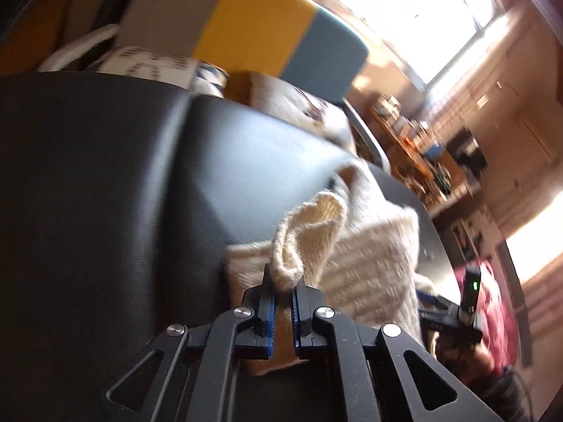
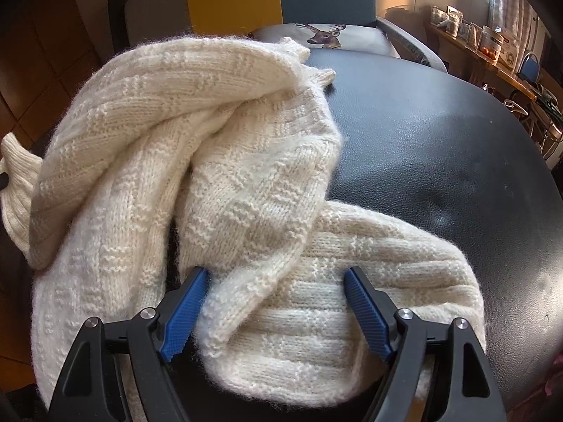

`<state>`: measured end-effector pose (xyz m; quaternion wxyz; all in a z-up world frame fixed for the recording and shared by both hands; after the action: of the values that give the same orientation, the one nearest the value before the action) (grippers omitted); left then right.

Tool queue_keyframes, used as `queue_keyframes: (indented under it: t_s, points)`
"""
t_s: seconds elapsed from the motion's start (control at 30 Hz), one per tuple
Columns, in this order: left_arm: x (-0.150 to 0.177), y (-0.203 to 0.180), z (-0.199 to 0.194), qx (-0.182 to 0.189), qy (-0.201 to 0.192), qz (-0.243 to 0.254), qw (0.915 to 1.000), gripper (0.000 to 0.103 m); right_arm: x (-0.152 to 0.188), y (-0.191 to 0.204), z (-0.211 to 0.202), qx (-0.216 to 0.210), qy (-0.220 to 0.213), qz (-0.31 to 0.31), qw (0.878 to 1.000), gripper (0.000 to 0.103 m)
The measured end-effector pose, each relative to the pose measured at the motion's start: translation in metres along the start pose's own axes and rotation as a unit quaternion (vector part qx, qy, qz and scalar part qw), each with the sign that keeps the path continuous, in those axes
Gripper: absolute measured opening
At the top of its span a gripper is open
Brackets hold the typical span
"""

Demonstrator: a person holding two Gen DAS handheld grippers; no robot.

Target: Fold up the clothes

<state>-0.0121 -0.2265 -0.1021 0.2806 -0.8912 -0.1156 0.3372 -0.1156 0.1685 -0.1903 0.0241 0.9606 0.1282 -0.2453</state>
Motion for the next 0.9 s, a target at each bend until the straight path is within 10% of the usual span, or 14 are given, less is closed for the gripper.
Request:
queue_keyframes:
  t_s: [0.27, 0.53, 0.7, 0.8, 0.9]
  points:
    - [-0.007, 0.102, -0.075, -0.152, -0.047, -0.077, 0.9843, 0.007, 0.002, 0.003, -0.001, 0.003, 0.003, 0.000, 1.000, 0.080]
    - [0.015, 0.179, -0.076, -0.265, 0.005, -0.133, 0.9549, 0.008, -0.002, 0.002, 0.001, 0.003, 0.006, 0.005, 1.000, 0.083]
    - [0.017, 0.180, -0.114, -0.233, -0.046, -0.209, 0.9486, 0.014, -0.002, 0.001, 0.002, -0.005, -0.006, 0.001, 1.000, 0.085]
    - [0.023, 0.140, -0.133, -0.155, -0.092, -0.204, 0.9622, 0.022, -0.002, 0.002, 0.004, -0.007, -0.012, -0.003, 1.000, 0.086]
    - [0.037, 0.075, -0.094, -0.013, -0.044, -0.162, 0.9857, 0.025, -0.003, 0.002, 0.006, -0.009, -0.015, -0.002, 1.000, 0.088]
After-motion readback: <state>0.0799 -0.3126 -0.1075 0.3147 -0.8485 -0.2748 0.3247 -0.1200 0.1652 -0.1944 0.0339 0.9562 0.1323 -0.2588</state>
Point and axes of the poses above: each gripper's, at about its wrist camera, not at the fingertips, and z roughly the way its jaws point, y to its left, x to its underside, the point moved 1 cm from there along z, roughly the way its jaws point, and after that the axes turned 7 degrees about x, right-handed, at the moved point
